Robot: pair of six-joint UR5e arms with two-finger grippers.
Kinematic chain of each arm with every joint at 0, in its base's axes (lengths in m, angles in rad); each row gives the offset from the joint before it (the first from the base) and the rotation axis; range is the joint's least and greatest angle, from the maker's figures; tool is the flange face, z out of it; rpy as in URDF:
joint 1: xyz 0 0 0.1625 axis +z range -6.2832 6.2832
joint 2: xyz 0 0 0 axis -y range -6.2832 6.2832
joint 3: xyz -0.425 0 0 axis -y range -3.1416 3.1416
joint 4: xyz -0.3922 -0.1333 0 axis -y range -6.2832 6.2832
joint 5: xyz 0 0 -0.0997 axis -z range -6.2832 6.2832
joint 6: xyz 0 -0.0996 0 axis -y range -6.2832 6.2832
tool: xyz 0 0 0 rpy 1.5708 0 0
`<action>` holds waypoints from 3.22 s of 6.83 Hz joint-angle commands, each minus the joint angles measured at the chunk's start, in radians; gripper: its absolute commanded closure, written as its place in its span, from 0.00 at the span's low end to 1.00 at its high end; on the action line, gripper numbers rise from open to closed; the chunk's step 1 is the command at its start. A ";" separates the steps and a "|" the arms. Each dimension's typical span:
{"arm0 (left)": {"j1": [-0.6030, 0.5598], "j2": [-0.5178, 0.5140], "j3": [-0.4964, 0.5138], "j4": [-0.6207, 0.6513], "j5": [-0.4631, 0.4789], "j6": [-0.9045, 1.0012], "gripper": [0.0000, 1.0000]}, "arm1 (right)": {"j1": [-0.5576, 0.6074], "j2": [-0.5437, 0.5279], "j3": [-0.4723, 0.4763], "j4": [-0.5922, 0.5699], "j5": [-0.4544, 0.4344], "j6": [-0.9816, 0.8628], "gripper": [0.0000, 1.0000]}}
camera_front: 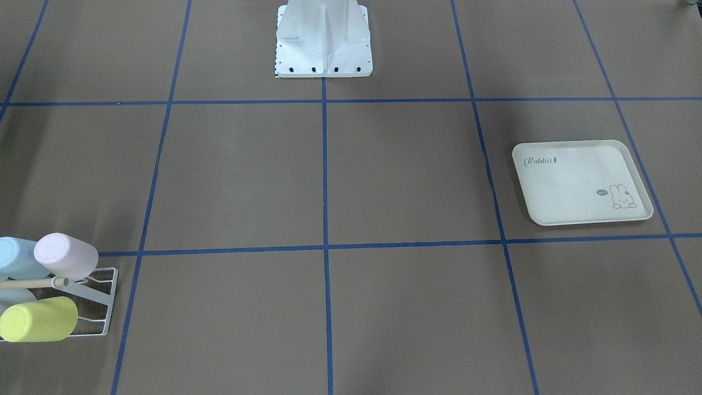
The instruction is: Transfer IKEA cup to right arm and place on rack
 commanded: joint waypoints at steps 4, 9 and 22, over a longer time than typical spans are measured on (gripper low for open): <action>0.000 0.002 0.002 -0.002 0.000 0.003 0.00 | 0.000 0.000 0.006 -0.009 -0.047 -0.019 0.00; 0.002 0.013 -0.001 -0.002 -0.003 -0.003 0.00 | 0.000 -0.002 0.018 -0.009 -0.079 -0.031 0.00; 0.000 0.023 0.010 0.011 -0.106 -0.112 0.00 | 0.000 -0.003 0.008 -0.009 -0.079 -0.030 0.00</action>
